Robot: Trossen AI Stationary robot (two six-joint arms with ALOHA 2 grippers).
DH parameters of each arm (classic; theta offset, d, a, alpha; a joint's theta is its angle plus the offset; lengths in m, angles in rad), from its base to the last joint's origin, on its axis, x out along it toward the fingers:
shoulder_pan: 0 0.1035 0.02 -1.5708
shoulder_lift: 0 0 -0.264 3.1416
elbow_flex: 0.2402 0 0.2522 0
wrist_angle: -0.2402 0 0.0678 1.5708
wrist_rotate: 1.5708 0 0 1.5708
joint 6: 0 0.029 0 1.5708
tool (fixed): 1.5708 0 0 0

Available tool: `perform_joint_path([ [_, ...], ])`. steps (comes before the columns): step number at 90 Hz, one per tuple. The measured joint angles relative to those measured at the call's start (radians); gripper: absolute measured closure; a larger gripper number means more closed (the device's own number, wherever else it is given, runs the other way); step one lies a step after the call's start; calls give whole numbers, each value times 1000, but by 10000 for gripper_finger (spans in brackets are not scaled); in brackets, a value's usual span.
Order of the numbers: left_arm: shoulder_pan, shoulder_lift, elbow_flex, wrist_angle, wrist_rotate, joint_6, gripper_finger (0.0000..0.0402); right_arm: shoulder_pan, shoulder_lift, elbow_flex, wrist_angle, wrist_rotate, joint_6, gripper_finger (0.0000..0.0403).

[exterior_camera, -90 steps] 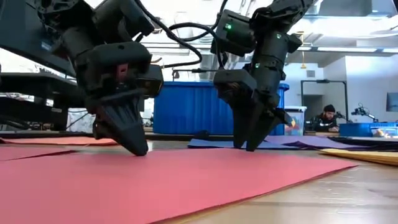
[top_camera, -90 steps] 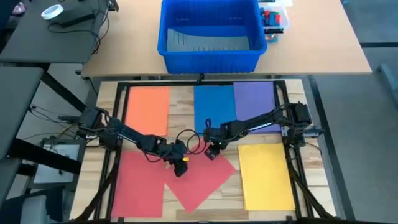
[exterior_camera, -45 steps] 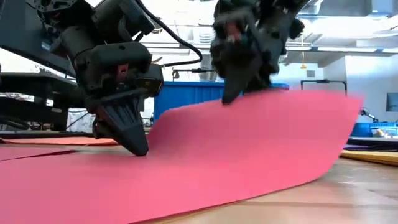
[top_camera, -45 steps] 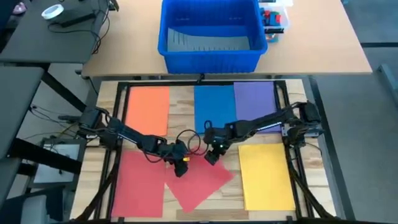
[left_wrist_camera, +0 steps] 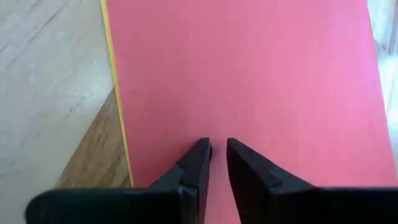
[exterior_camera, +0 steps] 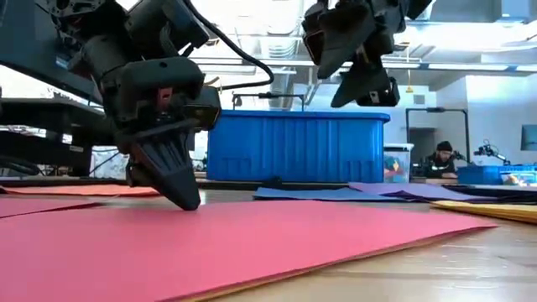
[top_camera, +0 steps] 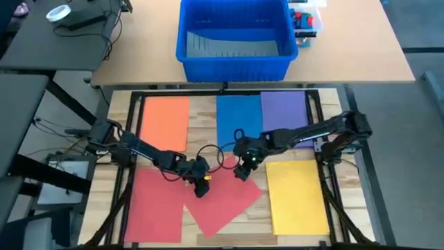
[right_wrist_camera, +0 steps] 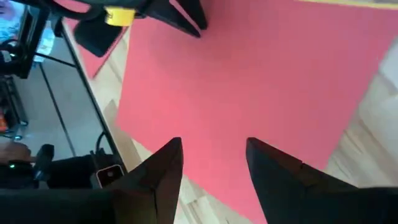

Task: Organize paper
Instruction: Stack the red paper on top of the other red paper

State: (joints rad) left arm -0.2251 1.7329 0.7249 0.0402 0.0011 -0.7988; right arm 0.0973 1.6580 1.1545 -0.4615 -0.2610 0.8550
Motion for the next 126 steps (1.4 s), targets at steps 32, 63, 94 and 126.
perform_joint_path([
  [32,3,2,-1,86,-19,-26,360,-110,220,-1,34,200,-51,237],
  [63,3,1,0,80,-10,-33,359,-177,237,-1,64,317,-95,237],
  [94,6,1,-1,81,-7,-28,359,-129,272,2,85,273,-97,237],
  [126,7,1,-1,80,-7,-17,359,-108,245,-1,131,191,-75,237],
])
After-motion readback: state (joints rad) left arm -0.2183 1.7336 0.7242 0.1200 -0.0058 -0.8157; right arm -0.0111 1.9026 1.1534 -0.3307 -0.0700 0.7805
